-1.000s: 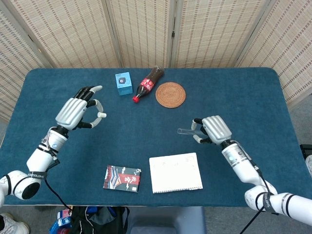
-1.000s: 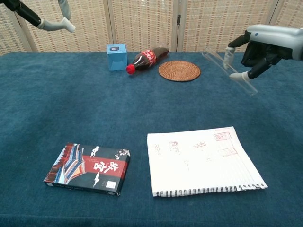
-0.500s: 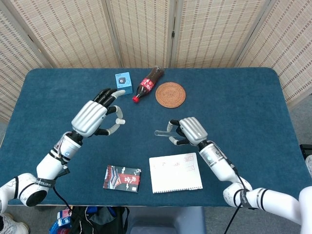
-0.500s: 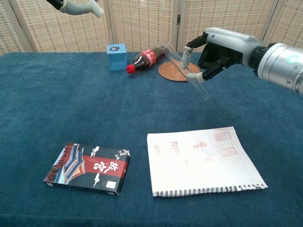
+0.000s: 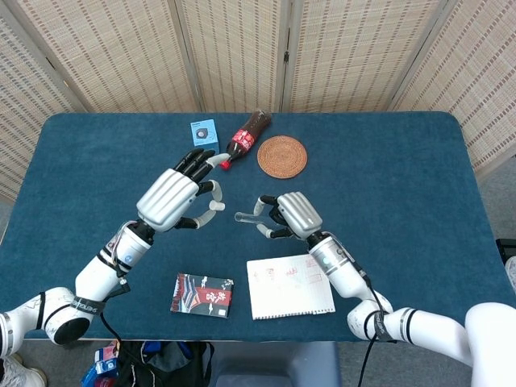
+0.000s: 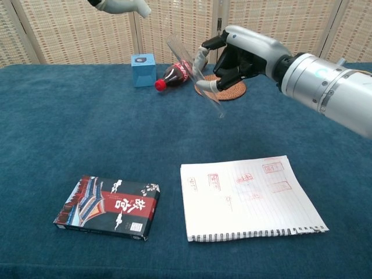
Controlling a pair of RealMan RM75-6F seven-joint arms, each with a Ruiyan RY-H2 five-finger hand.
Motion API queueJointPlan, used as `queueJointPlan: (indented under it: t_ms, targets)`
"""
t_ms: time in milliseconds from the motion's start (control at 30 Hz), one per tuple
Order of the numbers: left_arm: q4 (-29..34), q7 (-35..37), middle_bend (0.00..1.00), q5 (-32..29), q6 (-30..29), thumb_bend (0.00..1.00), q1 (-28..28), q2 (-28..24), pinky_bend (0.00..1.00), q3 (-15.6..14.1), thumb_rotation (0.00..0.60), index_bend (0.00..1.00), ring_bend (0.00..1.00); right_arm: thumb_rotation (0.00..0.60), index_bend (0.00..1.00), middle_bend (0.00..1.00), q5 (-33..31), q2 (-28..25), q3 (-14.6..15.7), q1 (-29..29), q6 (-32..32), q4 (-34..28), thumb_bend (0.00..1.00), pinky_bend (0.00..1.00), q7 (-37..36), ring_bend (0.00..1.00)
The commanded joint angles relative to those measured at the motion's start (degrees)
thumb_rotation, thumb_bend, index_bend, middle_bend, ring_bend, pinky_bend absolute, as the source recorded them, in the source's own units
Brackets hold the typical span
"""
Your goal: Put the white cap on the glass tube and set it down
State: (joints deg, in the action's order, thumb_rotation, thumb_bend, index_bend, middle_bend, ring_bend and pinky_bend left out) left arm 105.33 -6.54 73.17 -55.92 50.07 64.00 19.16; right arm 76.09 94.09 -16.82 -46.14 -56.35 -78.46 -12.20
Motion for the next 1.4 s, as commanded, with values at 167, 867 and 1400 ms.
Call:
queueJointPlan:
  t_ms: [167, 867, 1400]
  targets:
    - [0.75, -1.72, 0.05, -1.00, -0.56, 0.45, 0.58, 0.57, 0.00, -0.14, 0.600, 0.57, 0.00, 0.600, 0.89, 1.00, -0.30, 0.70, -0.61, -0.50, -0.73, 0.24, 0.63, 1.00, 0.10, 1.00]
    - [0.81, -2.93, 0.05, -1.75, -0.86, 0.45, 1.10, 0.97, 0.00, -1.24, 0.600, 0.57, 0.00, 0.600, 0.89, 1.00, -1.44, 1.25, -1.45, -1.45, -1.57, -0.78, 0.63, 1.00, 1.85, 1.00]
    - [0.93, -3.34, 0.05, -2.06, -0.74, 0.45, 1.45, 0.87, 0.00, -1.67, 0.600, 0.57, 0.00, 0.600, 0.89, 1.00, -2.70, 1.74, -1.67, -2.21, -0.79, -0.43, 0.63, 1.00, 2.58, 1.00]
